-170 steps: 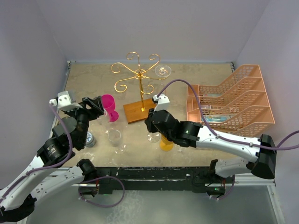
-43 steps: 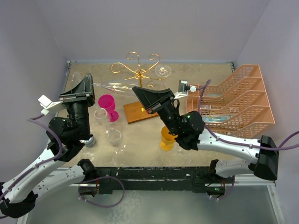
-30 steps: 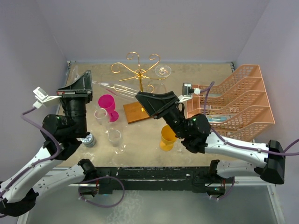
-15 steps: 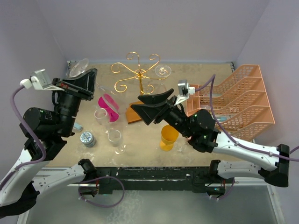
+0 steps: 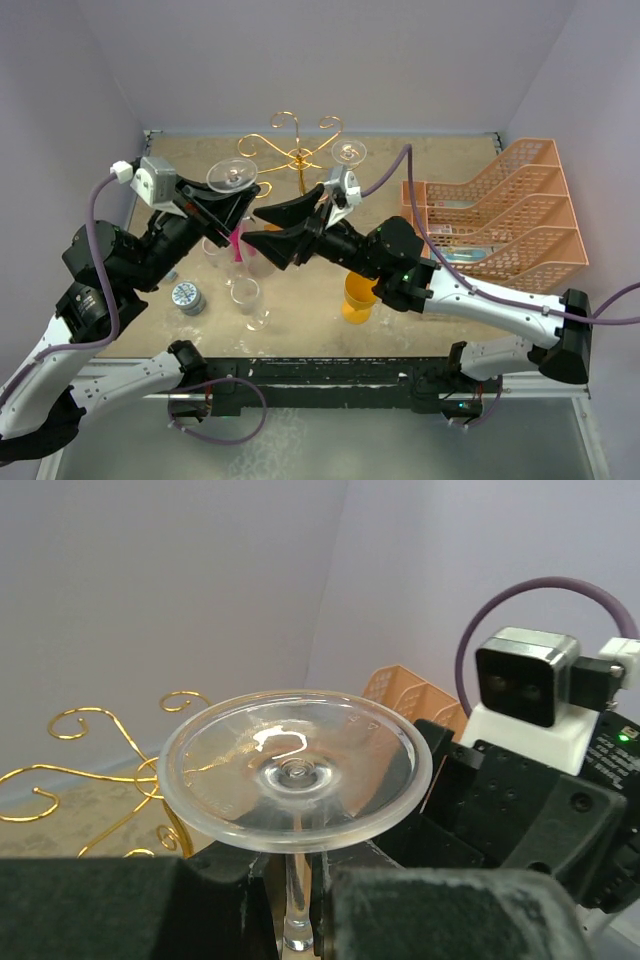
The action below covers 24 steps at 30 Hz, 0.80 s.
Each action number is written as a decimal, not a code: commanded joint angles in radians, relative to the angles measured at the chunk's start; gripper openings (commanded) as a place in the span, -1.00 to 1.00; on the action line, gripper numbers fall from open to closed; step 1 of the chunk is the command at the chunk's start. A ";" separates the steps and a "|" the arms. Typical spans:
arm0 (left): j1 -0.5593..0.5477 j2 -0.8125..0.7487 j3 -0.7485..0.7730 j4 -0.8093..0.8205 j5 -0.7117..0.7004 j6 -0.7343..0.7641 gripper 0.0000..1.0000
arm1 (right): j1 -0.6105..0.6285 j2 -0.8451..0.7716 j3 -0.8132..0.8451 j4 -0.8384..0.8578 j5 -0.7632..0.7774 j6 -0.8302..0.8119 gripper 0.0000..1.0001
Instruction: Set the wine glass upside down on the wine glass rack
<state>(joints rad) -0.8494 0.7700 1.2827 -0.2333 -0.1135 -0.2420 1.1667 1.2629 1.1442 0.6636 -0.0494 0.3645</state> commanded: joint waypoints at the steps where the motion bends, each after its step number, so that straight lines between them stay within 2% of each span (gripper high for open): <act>1: -0.002 -0.006 0.036 0.014 0.096 0.010 -1.00 | 0.003 0.010 0.031 0.069 -0.052 -0.045 0.08; 10: -0.002 -0.002 0.005 -0.009 0.169 0.001 -1.00 | 0.003 0.018 0.020 0.129 -0.002 -0.041 -0.30; 12: -0.002 -0.001 0.015 -0.035 0.175 0.001 -1.00 | 0.003 0.015 0.021 0.129 0.019 -0.041 -0.43; 20: -0.002 0.008 0.023 -0.035 0.262 -0.055 -1.00 | 0.003 0.032 0.022 0.119 -0.028 -0.042 -0.43; 24: -0.002 0.005 0.020 -0.033 0.283 -0.070 -1.00 | 0.003 0.039 0.017 0.125 -0.051 -0.045 -0.58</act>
<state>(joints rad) -0.8490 0.7712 1.2827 -0.3012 0.0902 -0.2703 1.1679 1.3006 1.1439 0.7216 -0.0826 0.3393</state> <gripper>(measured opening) 0.058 0.252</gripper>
